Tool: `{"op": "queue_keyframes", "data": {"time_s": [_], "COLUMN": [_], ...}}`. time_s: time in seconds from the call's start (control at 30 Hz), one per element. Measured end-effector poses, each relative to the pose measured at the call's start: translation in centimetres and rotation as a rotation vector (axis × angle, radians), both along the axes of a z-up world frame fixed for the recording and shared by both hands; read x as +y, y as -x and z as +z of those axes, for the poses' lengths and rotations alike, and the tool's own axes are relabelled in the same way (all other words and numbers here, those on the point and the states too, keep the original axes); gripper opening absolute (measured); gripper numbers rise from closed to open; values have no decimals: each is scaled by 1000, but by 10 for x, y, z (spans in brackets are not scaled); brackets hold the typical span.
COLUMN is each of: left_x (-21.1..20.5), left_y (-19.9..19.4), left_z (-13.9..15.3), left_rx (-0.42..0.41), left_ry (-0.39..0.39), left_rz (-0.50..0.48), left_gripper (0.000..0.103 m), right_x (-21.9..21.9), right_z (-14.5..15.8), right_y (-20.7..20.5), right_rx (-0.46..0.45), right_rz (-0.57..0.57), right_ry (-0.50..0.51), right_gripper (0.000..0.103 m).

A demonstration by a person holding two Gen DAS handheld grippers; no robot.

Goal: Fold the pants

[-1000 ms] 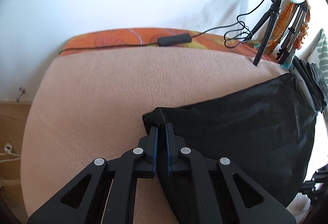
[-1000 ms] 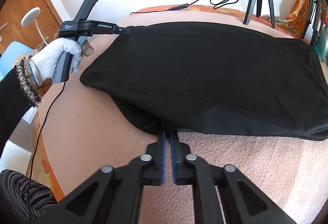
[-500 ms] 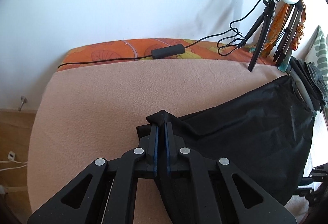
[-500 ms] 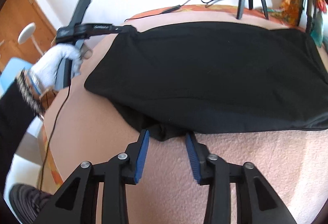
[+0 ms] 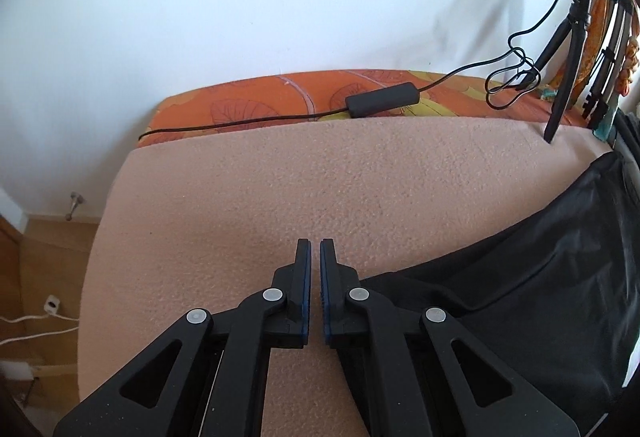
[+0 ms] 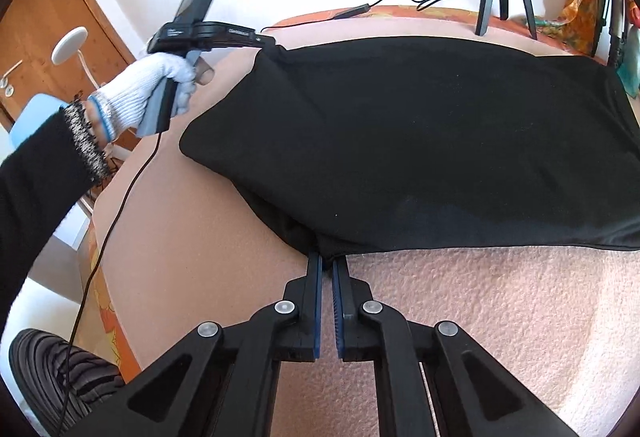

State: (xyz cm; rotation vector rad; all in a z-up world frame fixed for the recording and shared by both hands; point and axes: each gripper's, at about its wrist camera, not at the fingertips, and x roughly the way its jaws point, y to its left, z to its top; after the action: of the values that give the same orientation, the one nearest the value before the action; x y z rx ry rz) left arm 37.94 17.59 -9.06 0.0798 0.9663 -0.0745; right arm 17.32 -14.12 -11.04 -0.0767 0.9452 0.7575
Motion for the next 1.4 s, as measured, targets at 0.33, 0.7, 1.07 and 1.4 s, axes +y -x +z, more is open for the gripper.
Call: {"op": "queue_keyframes", "data": {"time_s": [0.33, 0.7, 1.07, 1.4], "left_x": [11, 31, 39, -9], "left_y": [89, 173, 188, 176], "left_z": [42, 58, 38, 26], "left_rx": [-26, -36, -2, 51], "left_ry": [137, 240, 295, 314], "left_rz": [-67, -50, -91, -285], "left_gripper": [17, 24, 24, 48], "right_x": [19, 175, 190, 136], "right_z": [35, 25, 31, 74], "right_y": [25, 15, -31, -98], "right_rx": [-154, -344, -220, -67], "right_rz": [153, 456, 446, 266], "right_ry": [-35, 170, 105, -164], "right_gripper": [40, 45, 1, 0]}}
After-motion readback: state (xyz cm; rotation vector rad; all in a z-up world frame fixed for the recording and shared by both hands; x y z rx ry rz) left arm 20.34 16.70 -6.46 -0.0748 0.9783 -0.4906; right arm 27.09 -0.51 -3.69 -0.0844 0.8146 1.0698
